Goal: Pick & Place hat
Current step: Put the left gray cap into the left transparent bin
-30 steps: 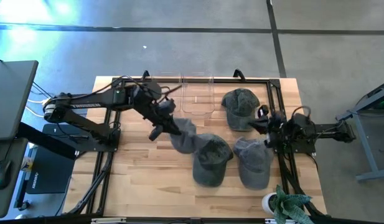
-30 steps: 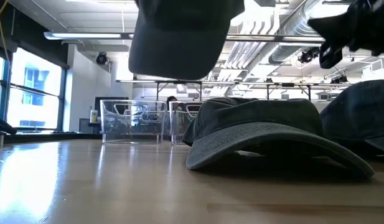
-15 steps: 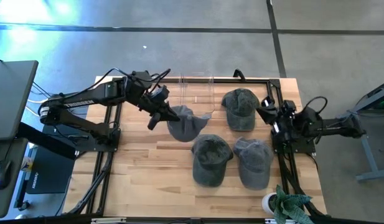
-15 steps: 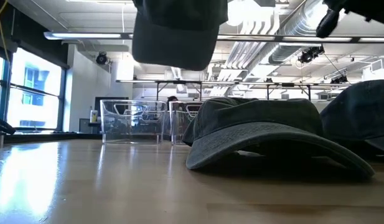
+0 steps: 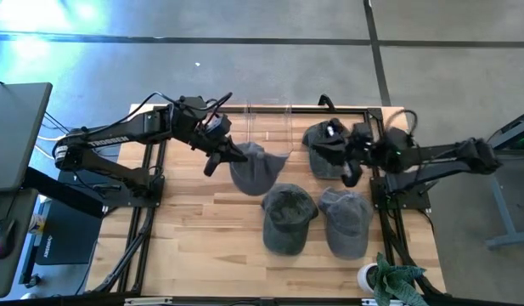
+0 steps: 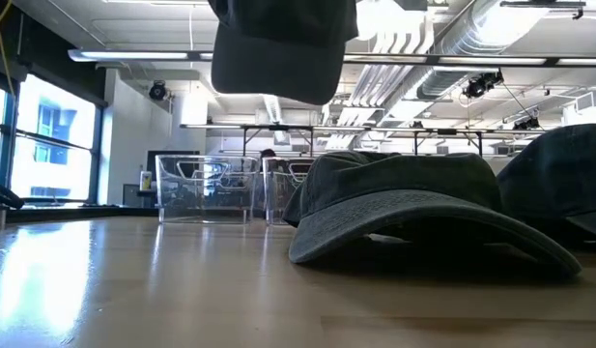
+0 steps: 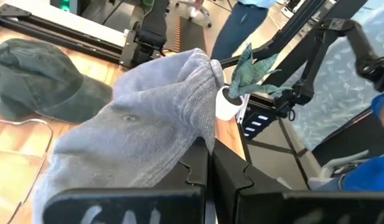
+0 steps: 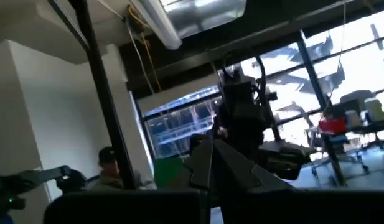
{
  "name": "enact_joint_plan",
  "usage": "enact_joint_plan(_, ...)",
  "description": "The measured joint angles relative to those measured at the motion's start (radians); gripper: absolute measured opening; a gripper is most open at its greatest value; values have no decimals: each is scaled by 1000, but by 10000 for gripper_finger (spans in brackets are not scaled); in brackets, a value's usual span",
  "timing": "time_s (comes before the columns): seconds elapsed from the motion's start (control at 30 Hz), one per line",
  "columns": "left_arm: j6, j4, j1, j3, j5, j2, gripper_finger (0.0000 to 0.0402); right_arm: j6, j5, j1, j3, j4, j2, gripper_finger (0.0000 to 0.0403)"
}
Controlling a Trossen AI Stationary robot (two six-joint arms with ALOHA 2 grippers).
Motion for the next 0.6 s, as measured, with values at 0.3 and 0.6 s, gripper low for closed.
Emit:
enact_joint_plan(0.3, 34, 7, 0, 0, 14, 0, 0, -131, -112, -60, 481, -754, 225, 113)
enact_joint_plan(0.6, 64, 8, 0, 0, 30, 0, 0, -298, -301, -112, 755, -1094, 459, 258)
